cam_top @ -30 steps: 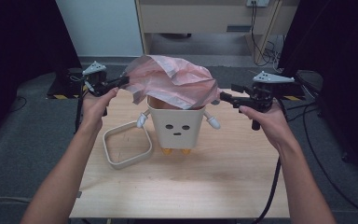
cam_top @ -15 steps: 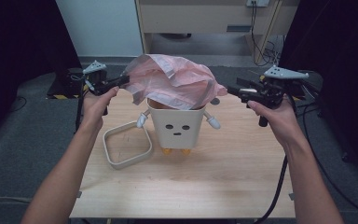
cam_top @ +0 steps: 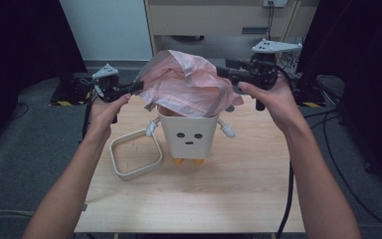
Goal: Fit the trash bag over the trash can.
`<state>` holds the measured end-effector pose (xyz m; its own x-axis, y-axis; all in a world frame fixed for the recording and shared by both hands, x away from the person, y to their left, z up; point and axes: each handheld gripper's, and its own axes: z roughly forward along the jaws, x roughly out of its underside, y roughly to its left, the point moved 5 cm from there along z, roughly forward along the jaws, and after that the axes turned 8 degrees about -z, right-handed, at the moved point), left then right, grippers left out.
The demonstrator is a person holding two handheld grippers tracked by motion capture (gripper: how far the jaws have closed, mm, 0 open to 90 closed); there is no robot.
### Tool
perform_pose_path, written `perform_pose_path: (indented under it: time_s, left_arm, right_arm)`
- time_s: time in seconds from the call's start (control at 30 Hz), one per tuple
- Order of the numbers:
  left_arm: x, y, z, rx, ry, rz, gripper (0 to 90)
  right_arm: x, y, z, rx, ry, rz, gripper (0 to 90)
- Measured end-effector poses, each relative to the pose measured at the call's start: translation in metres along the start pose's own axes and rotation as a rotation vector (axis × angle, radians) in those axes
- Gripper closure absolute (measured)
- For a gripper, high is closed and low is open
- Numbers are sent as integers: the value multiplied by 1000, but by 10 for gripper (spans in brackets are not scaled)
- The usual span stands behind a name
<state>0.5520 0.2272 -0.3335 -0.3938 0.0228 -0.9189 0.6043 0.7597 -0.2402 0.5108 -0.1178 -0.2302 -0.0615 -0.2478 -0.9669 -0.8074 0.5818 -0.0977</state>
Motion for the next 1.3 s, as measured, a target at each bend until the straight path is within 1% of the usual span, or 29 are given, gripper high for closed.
perform_pose_path:
  time_s: [0.13,0.23,0.37,0.43,0.53,0.57,0.6,0.67,0.7,0.77,0.9,0.93,0.97,1.03,1.07,1.17,1.3]
  left_arm:
    - [-6,-10,1,11,1,32,890]
    - [-9,-16,2,19,1,48,889]
    - [-12,-23,1,30,-6,59,889]
    - [-15,-27,1,38,-10,64,889]
    - [-17,-32,0,48,-9,79,889]
    - [-18,-34,0,53,-9,81,889]
    - [-18,-35,-1,56,-7,83,889]
    - [-18,-39,-1,68,-2,98,889]
    - [-18,-41,0,72,-2,98,889]
    - [-17,-45,0,83,0,105,889]
    - [-15,-50,-1,103,10,120,890]
    - [-15,-52,-1,108,12,123,889]
    - [-14,-52,-2,112,12,124,889]
    - [-15,-54,-3,117,10,127,890]
    - [-15,-55,-3,121,8,126,889]
    - [-14,-56,-5,124,12,132,889]
    - [-14,-50,-5,109,13,123,889]
  right_arm:
    - [-7,8,20,-32,9,-6,410]
    - [-8,13,30,-50,19,-8,312]
    - [-7,18,43,-56,42,-19,208]
    - [-7,19,49,-40,63,-40,174]
    - [-7,18,54,-22,81,-56,150]
    - [-7,16,55,-3,83,-57,141]
    - [-7,13,57,7,87,-57,130]
    - [-6,8,59,23,105,-56,117]
    - [-5,6,62,37,124,-56,123]
    - [-4,3,67,48,149,-52,143]
    - [1,-2,76,65,190,-51,222]
    - [1,-4,79,68,193,-48,254]
    - [2,-5,80,79,196,-51,319]
    - [1,-8,82,88,187,-45,375]
    - [1,-9,82,88,184,-36,436]
    - [2,-12,83,91,188,-31,589]
    - [5,-15,82,88,199,-32,696]
